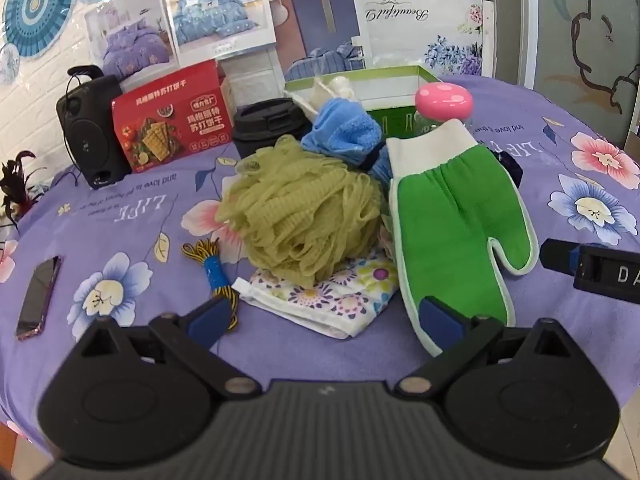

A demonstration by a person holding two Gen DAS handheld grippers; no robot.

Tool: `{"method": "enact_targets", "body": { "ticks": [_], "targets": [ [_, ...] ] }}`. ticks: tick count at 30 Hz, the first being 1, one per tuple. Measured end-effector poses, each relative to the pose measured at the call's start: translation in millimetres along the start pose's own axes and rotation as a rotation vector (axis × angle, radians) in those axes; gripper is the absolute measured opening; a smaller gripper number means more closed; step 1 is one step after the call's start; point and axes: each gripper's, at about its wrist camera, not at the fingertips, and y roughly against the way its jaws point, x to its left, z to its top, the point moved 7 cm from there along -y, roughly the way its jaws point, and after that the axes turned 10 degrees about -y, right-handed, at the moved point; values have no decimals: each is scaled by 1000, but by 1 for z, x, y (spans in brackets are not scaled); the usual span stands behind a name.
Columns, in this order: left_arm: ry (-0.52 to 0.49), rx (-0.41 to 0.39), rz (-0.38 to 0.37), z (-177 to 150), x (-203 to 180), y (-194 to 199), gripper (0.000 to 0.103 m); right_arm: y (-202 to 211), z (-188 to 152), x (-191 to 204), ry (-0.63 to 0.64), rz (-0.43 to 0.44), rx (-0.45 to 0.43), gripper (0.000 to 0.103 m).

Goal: Organize soft objects
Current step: 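Move the right tool toward the green bath mitt on the table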

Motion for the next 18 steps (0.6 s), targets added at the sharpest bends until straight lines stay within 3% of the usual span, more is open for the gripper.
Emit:
{"method": "enact_targets", "body": {
  "ticks": [18],
  "targets": [
    [4,21,-6,0,4,0,99,-2,-1,1,1,5,8,76]
  ]
}}
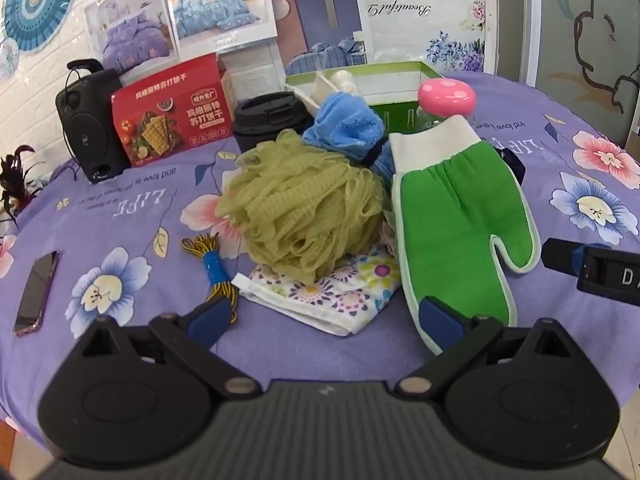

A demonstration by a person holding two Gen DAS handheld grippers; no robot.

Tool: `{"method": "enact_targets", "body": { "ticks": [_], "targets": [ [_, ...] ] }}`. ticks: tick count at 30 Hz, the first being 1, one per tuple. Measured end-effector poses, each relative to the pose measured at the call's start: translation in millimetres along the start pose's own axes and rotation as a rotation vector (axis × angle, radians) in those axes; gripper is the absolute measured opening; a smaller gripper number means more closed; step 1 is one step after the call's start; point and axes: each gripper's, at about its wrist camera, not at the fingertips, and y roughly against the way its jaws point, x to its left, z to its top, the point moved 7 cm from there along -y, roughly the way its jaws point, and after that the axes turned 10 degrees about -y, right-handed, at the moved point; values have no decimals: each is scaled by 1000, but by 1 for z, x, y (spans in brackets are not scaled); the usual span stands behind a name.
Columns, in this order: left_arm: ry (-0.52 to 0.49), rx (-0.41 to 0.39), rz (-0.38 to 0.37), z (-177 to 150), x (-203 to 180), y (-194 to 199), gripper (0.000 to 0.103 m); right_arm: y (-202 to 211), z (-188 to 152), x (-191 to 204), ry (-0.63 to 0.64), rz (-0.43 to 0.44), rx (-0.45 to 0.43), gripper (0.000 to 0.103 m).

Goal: Organize soft objects
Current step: 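Move the right tool toward the green bath mitt on the table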

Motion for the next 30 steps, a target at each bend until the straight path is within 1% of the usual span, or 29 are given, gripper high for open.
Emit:
{"method": "enact_targets", "body": {
  "ticks": [21,30],
  "targets": [
    [2,22,-13,0,-1,-5,99,-5,-3,2,9,-2,20,76],
    [11,9,-9,2,3,2,99,2,0,6,17,0,2,76]
  ]
}}
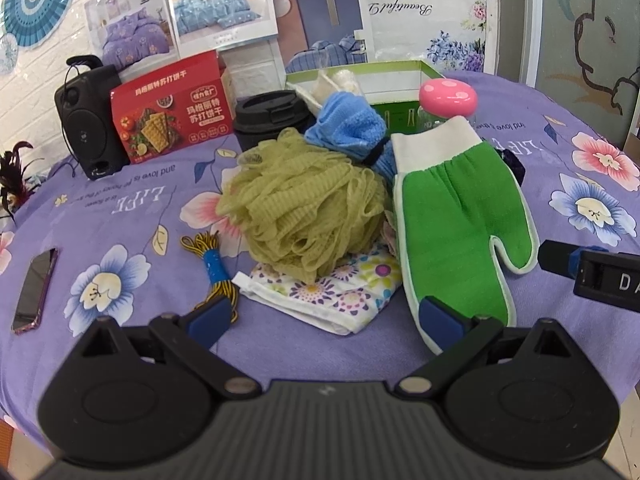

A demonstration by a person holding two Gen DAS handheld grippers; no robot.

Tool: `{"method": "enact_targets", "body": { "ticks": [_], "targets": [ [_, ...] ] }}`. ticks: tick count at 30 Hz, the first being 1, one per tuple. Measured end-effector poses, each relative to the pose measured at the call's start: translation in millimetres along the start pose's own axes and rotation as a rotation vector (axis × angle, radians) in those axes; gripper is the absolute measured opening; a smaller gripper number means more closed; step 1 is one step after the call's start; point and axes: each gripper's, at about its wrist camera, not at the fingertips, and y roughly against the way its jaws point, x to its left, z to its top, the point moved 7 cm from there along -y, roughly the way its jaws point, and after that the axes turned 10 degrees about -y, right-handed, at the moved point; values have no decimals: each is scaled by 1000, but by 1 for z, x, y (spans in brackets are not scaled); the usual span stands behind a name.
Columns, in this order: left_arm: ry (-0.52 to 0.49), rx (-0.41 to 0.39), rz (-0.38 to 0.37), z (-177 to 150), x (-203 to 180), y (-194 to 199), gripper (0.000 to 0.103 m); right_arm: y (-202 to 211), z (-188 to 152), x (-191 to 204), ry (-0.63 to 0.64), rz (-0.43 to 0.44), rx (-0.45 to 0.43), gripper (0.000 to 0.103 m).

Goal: Organize soft objects
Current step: 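Move the right tool toward the green bath mitt on the table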

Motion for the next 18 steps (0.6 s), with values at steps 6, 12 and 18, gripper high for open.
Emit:
{"method": "enact_targets", "body": {
  "ticks": [6,12,18],
  "targets": [
    [12,9,10,-1,6,-2,99,-2,-1,3,3,6,6,76],
    [19,41,15,0,11,-16,99,-11,0,6,9,9,26,76],
    [34,58,28,5,18,-24,99,-19,3,11,13,19,44,76]
  ]
}}
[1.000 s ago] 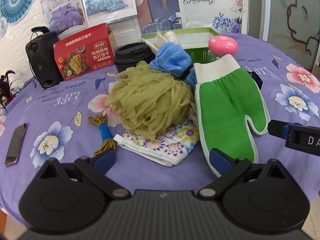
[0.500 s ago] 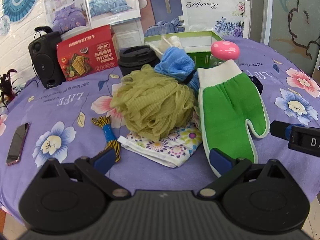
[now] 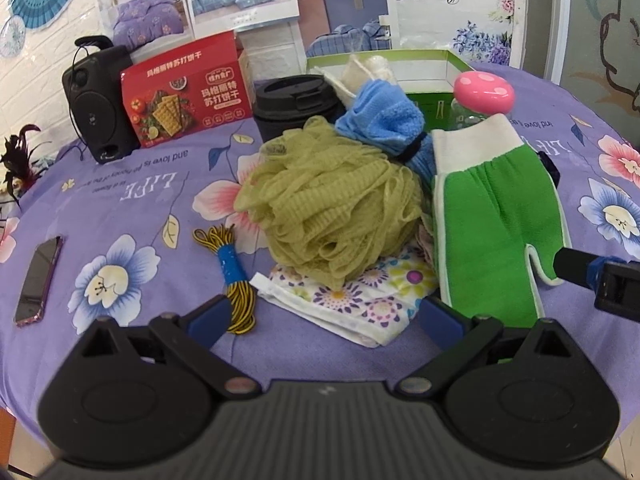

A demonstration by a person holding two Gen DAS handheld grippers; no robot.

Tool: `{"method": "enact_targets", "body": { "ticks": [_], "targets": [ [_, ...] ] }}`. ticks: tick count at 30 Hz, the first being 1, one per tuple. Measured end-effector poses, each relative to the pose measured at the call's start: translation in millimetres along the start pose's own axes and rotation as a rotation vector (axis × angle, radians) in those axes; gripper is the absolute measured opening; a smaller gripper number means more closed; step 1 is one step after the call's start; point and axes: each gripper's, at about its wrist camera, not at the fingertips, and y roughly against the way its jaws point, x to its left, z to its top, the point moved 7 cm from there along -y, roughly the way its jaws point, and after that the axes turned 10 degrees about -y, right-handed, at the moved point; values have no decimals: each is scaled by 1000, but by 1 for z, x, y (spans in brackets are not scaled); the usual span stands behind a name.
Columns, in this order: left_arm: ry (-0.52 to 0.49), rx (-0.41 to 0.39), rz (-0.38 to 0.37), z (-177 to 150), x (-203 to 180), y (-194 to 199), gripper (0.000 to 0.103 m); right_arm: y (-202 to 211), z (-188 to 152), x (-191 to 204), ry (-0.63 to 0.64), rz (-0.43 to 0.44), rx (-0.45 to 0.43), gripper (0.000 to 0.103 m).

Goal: Organize soft objects
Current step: 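Move the right tool toward the green bath mitt on the table, then grasp the green bath mitt with the right tool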

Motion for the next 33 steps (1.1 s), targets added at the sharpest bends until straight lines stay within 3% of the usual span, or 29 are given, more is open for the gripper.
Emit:
{"method": "enact_targets", "body": {
  "ticks": [8,15,19,23,25,27,30,33],
  "targets": [
    [58,6,70,10,38,-3,99,-4,-17,12,44,52,35,76],
    [107,25,130,17,77,-9,99,-30,-41,57,202,124,119,76],
    [57,24,-5,13,55,2,99,-23,-48,54,248,142,125,76],
    [51,39,-284,27,7,2,99,-26,-51,44,203,173,126,76],
    [56,92,-394,37,-22,-9,99,-30,-52,43,180,188,126,76],
    [54,129,-437,45,-40,-23,99,-32,-51,41,167,198,109,76],
    [62,191,-425,48,-54,-46,99,-34,-46,41,153,205,94,76],
    [78,234,-474,50,-63,-58,99,-36,-41,36,117,217,90,76]
  ]
}}
